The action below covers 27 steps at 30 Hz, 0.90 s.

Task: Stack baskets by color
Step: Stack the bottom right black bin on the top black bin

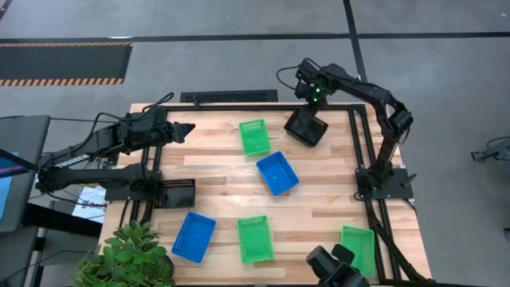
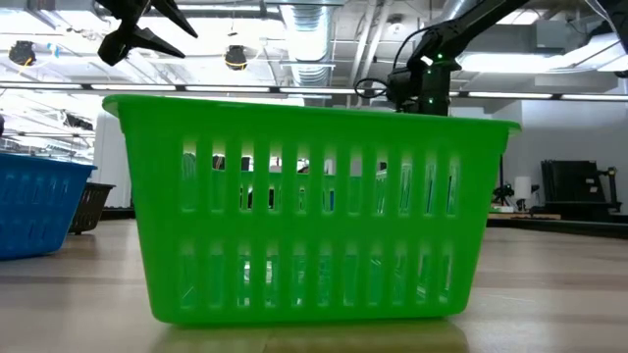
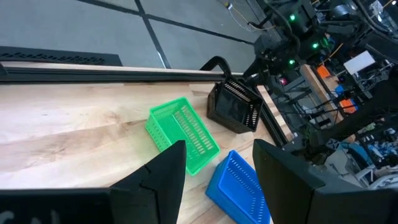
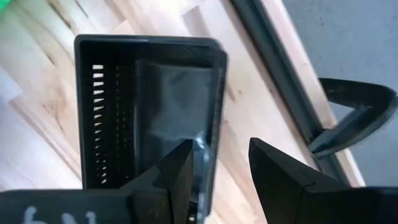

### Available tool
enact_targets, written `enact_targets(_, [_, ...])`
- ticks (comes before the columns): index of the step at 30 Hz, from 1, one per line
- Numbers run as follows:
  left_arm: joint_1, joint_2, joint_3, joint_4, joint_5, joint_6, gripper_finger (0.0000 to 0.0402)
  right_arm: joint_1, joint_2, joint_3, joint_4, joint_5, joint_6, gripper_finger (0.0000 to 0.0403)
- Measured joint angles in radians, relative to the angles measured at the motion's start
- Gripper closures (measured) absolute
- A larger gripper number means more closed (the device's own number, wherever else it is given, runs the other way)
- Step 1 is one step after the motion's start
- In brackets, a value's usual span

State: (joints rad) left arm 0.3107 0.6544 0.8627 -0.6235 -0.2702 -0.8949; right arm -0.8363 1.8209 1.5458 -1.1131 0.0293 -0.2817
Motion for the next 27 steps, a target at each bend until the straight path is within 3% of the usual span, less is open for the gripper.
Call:
enact_targets(10, [0.0, 0.0, 0.0, 0.0, 0.0, -0.002, 0.0228, 0.008, 0.001, -0.101, 0.052, 0.002, 0.016, 0.0239])
enact_targets(14, [0.0, 0.0, 0.0, 0.0, 0.0, -0.005, 0.0228, 0.009, 0.001, -0.101, 0.054, 0.025, 0.021, 0.0276])
enact_targets(22, [0.0, 0.0, 0.0, 0.0, 0.001, -0.009, 0.0228, 0.004, 0.001, -0.101, 0.059, 0.031, 0.021, 0.0387])
enact_targets(27, [0.0, 0.0, 0.0, 0.0, 0.001, -0.01, 0.0228, 0.002, 0.001, -0.101, 0.051, 0.028, 0.022, 0.0382])
